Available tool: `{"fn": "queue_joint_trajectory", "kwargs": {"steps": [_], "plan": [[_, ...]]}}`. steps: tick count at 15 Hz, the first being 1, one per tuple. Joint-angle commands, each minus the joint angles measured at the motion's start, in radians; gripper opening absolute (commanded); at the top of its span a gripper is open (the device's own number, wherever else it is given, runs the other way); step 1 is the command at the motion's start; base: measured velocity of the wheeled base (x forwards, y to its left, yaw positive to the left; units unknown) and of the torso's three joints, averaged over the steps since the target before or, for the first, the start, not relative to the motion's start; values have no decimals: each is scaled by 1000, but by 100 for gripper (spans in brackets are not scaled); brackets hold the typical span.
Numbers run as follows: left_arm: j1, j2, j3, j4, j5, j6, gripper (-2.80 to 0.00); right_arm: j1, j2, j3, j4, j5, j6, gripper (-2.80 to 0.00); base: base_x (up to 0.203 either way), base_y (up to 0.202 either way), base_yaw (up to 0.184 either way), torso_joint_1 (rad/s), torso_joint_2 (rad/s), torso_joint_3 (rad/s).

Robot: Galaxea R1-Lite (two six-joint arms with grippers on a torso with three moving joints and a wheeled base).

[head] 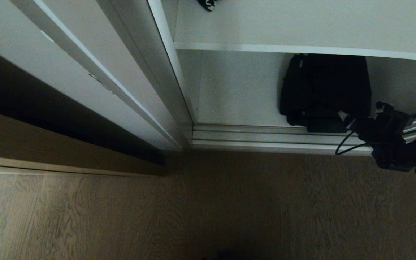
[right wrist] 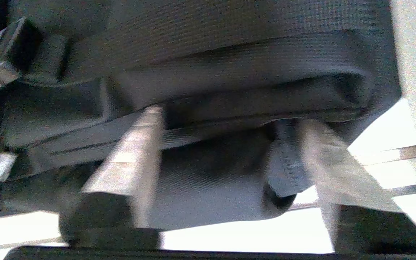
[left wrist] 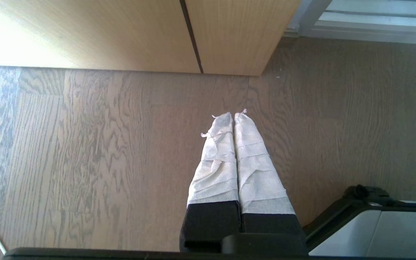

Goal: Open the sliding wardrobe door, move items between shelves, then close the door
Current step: Place the bag on the higher shelf

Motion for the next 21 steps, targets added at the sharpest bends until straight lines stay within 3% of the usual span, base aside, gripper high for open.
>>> {"fn": "queue_joint_trajectory", "kwargs": {"steps": [1,8,13,16,21], "plan": [[1,1,0,0,0,0,-280,0,10,-9,5,-5,2,-280,0,0,0,0,0,0],[0,1,0,0,0,0,-280,0,-19,21,-4,-3,3,-280,0,0,0,0,0,0],[1,1,0,0,0,0,-280,-6,-224,311,-32,23,19,-280,0,0,0,0,0,0],[1,1,0,0,0,0,-280,-17,-394,519,-100,93,38,-280,0,0,0,0,0,0],[0,1,0,0,0,0,-280,-21,-550,625,-71,122,35,-280,0,0,0,0,0,0]]}}
